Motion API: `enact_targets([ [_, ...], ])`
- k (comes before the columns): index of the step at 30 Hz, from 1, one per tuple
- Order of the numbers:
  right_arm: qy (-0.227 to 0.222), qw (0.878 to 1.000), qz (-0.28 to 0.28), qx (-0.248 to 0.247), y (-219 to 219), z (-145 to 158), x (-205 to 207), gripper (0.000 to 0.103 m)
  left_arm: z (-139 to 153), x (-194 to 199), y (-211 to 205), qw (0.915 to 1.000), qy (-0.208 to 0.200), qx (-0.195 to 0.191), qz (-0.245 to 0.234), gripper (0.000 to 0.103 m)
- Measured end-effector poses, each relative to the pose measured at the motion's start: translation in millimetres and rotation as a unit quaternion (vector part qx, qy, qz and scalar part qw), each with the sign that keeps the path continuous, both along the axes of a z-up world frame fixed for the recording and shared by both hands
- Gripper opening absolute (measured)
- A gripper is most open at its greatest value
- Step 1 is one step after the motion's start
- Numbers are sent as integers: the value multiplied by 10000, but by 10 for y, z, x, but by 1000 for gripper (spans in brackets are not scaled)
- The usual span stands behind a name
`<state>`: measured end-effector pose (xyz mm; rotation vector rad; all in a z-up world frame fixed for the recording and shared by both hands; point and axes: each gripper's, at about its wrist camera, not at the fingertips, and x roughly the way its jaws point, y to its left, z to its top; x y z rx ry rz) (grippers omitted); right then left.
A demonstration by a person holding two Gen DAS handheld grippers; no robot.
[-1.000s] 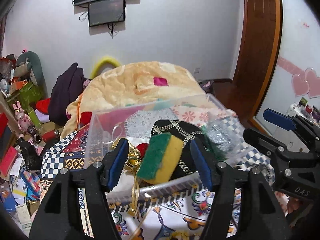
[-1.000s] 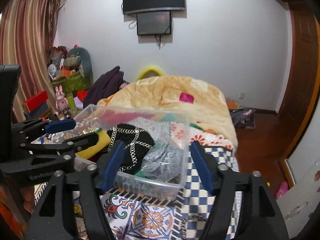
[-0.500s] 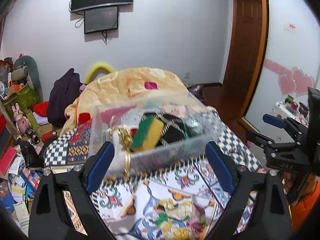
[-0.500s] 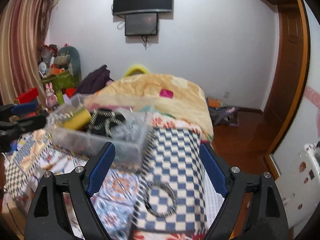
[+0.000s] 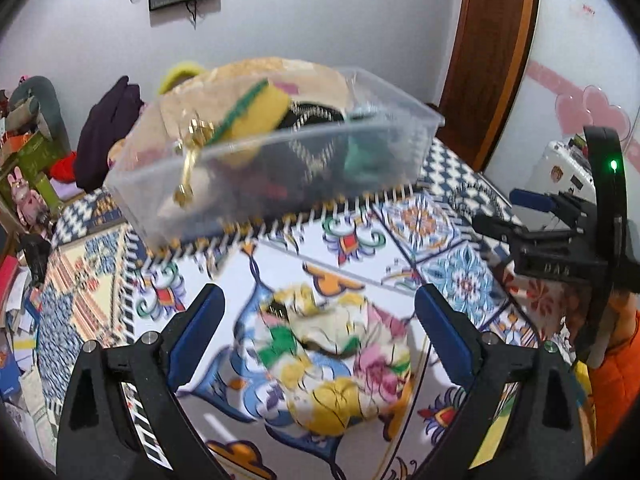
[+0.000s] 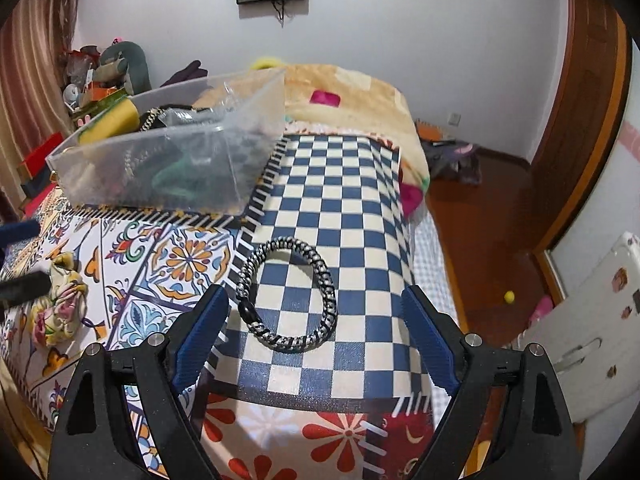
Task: Organize soft objects
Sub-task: 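Grasp the floral cloth scrunchie with the left tool while the right tool grasps the braided ring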
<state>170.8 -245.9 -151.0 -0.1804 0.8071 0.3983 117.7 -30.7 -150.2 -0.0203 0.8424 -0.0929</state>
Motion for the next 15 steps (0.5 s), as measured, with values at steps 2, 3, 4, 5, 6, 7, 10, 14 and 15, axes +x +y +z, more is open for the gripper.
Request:
enact_targets([
  [2, 43, 10000, 5, 21, -3, -35, 7, 86, -53, -25, -1, 10000, 56, -44, 32, 97],
  [3, 48, 10000, 3, 29, 2, -43, 7, 86, -82, -35, -10, 9999, 97, -88, 20, 97],
  [4, 4, 10000, -26, 15, 4, -52, -1, 86, -117, -44, -22, 9998, 148, -107, 9, 97],
  [5, -3, 10000, -44, 8, 5, -45, -11, 86, -140, -49, -31, 9998, 170, -105, 7, 97],
  [6, -23, 10000, -67, 21, 5, -38, -30, 85, -173, -57, -46, 9998, 200, -94, 6, 97],
  [7, -54, 9999, -90, 36, 7, -32, -36, 84, -197, -59, -55, 9997, 226, -81, 6, 97],
  [10, -174, 9998, -113, -36, 27, -8, -59, 66, -277, -62, -59, 9994, 314, -136, 111, 97],
  [14, -248, 9996, -59, -76, 58, 7, -96, 43, -317, -103, -118, 9997, 151, 79, 172, 97],
  [15, -252, 9997, -47, -63, 66, 14, -107, 38, -324, -116, -127, 9997, 105, 103, 180, 97],
])
